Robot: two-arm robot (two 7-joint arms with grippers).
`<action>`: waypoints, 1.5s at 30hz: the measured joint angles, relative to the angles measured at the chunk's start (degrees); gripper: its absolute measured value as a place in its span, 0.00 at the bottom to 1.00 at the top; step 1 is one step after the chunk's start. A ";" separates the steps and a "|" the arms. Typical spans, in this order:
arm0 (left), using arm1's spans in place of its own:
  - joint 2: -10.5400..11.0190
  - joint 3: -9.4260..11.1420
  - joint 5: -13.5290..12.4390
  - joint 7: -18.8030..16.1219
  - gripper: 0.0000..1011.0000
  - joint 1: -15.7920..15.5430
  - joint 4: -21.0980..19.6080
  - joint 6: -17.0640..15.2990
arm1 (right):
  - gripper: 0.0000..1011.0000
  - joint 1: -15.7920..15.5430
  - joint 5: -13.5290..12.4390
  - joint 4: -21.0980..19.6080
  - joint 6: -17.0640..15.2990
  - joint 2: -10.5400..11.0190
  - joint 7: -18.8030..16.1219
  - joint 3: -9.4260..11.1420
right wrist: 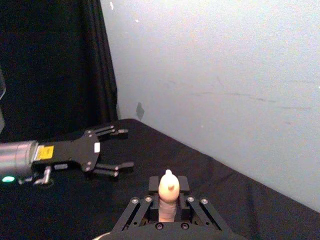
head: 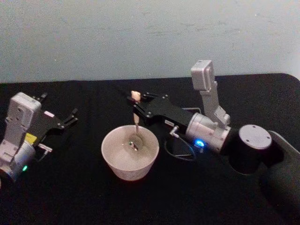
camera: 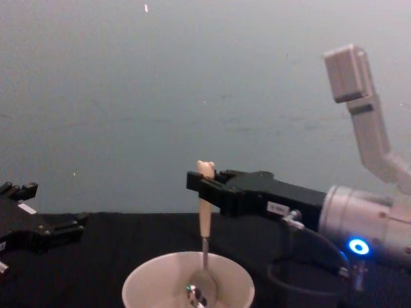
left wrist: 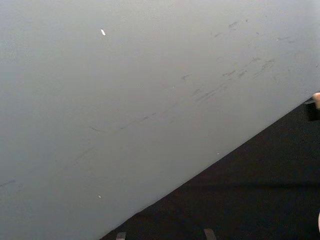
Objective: Pick up the stirring spoon with one hand, stir inside the cup, then place it back in its original position.
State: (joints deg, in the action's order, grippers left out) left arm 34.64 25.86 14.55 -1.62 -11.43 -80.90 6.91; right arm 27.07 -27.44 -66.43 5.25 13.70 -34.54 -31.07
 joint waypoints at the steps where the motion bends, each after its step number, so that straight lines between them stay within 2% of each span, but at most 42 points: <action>1: 0.00 0.00 0.00 0.00 0.99 0.00 0.00 0.00 | 0.21 -0.31 0.00 -0.50 -0.13 0.31 -0.01 0.06; 9: 0.00 0.00 0.00 0.00 0.99 0.00 0.00 0.00 | 0.21 -4.71 -1.05 -7.71 -2.12 4.41 -0.42 0.87; 14: 0.00 0.00 0.00 0.00 0.99 0.00 0.00 0.00 | 0.21 -6.66 -2.25 -10.95 -3.00 6.07 -1.23 0.85; 21: 0.00 0.00 0.00 0.00 0.99 0.00 0.00 0.00 | 0.21 -7.45 -2.72 -12.64 -3.53 6.83 -2.84 -1.42; 28: 0.00 0.00 0.00 0.00 0.99 0.00 0.00 0.00 | 0.21 -6.41 -2.54 -11.68 -3.38 5.84 -3.36 -3.15; 30: 0.00 0.00 0.00 0.00 0.99 0.00 0.00 0.00 | 0.21 -5.38 -2.49 -10.59 -2.99 4.83 -3.35 -3.60; 36: 0.00 0.00 0.00 0.00 0.99 0.00 0.00 0.00 | 0.21 -3.15 -2.36 -7.93 -2.35 2.81 -3.26 -4.04; 45: 0.00 0.00 0.00 0.00 0.99 0.00 0.00 0.00 | 0.21 0.38 -1.80 -1.66 -1.41 -0.08 -2.20 -3.95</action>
State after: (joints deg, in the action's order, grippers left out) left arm 34.65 25.86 14.55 -1.62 -11.43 -80.90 6.91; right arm 27.45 -29.25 -68.09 3.84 13.62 -36.74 -35.02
